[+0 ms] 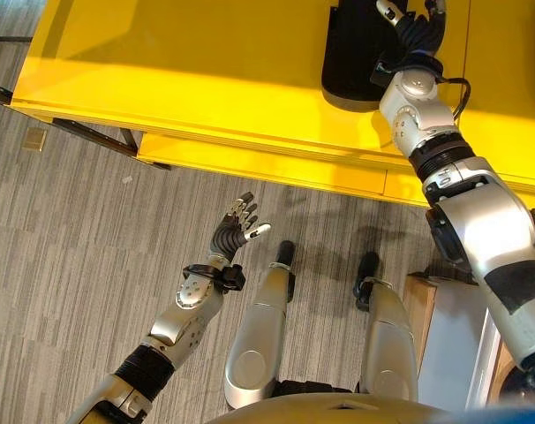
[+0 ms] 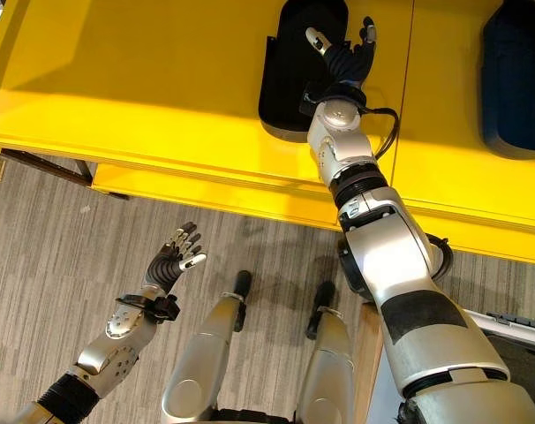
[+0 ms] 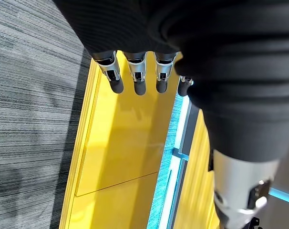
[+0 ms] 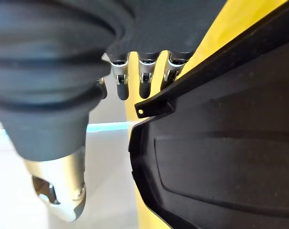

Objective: Move parts from the plastic box to the shelf.

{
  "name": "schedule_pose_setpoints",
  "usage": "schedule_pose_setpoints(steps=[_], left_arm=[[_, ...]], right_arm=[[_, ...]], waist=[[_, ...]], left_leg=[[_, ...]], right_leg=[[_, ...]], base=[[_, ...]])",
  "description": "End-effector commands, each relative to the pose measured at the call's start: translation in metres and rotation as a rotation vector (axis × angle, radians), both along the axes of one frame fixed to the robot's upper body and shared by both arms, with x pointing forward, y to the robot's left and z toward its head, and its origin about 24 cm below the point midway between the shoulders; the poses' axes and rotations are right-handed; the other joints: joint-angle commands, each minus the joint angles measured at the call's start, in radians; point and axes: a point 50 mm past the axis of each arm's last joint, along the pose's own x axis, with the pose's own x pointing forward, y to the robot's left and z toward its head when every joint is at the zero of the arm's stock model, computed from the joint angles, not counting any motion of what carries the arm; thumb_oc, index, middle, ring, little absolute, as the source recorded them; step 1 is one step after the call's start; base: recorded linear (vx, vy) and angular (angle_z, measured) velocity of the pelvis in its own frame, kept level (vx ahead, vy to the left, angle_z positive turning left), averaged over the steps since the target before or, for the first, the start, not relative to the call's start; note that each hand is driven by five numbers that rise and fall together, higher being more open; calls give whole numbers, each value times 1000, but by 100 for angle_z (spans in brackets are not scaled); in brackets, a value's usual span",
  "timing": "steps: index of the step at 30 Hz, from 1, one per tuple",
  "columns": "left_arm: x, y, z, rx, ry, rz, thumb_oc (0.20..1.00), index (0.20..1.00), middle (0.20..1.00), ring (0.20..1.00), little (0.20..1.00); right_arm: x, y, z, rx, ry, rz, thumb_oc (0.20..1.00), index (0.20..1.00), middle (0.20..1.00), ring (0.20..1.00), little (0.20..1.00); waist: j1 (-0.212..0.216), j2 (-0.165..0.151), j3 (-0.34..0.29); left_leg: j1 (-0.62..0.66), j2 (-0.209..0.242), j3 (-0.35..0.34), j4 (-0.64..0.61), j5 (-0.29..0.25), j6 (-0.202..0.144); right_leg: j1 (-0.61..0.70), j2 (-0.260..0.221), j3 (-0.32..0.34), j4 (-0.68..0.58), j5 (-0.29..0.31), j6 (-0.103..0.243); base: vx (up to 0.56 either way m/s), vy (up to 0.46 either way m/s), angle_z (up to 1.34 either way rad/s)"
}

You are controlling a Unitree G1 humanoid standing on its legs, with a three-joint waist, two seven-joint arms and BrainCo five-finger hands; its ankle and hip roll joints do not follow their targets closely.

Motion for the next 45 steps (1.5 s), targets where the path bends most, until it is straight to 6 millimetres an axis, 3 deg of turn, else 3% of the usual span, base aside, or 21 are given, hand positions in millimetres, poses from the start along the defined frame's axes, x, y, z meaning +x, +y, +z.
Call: schedule_pose_setpoints(steps=[1,7,14,19,26,33,40,45], left_arm=[[-6,7,10,11,-54,-2,1000,1000,1000,1000,1000],[-6,6,10,9,-54,-4,1000,1000,1000,1000,1000],[-6,7,9,13,-47,0,1000,1000,1000,1000,1000],[-6,8,10,11,-54,2,1000,1000,1000,1000,1000],[-5,9,11,15,-58,12,1000,1000,1000,1000,1000],[-5,12,11,19,-60,29,1000,1000,1000,1000,1000],[-6,15,10,33,-58,40,1000,1000,1000,1000,1000],[-7,16,7,36,-52,64,1000,1000,1000,1000,1000]], right_arm=[[-5,-8,16,52,-118,1,1000,1000,1000,1000,1000],[-4,-7,12,88,-104,15,1000,1000,1000,1000,1000],[-7,-7,22,57,-137,4,1000,1000,1000,1000,1000],[-15,-9,45,-2,-228,-21,1000,1000,1000,1000,1000],[-39,5,81,-161,-418,-64,1000,1000,1000,1000,1000],[-60,19,94,-236,-556,-66,1000,1000,1000,1000,1000],[-71,25,83,-237,-612,-26,1000,1000,1000,1000,1000],[-84,27,51,-307,-633,51,1000,1000,1000,1000,1000]], waist=[[21,-14,-14],[20,-16,-12],[18,-16,-11],[15,-21,-11],[0,-37,-16],[-11,-42,-26],[-18,-45,-32],[-35,-54,-28]], left_leg=[[26,53,45,23,-79,-1],[25,54,47,23,-78,0],[26,56,46,23,-77,0],[28,56,46,22,-76,-1],[36,62,47,17,-74,-5],[42,65,47,13,-71,-7],[55,68,52,9,-74,-7],[65,72,59,15,-81,-5]], right_leg=[[46,-22,18,-7,-36,44],[47,-21,19,-11,-33,44],[48,-20,19,-9,-35,44],[50,-18,19,-8,-35,44],[56,-14,21,-13,-33,44],[57,-15,22,-10,-34,41],[66,-16,22,-8,-37,41],[73,-13,29,-6,-41,41]], base=[[0,0,0],[0,0,0],[0,0,0],[0,0,0],[0,0,0],[2,-1,0],[4,0,0],[8,-3,-4]])
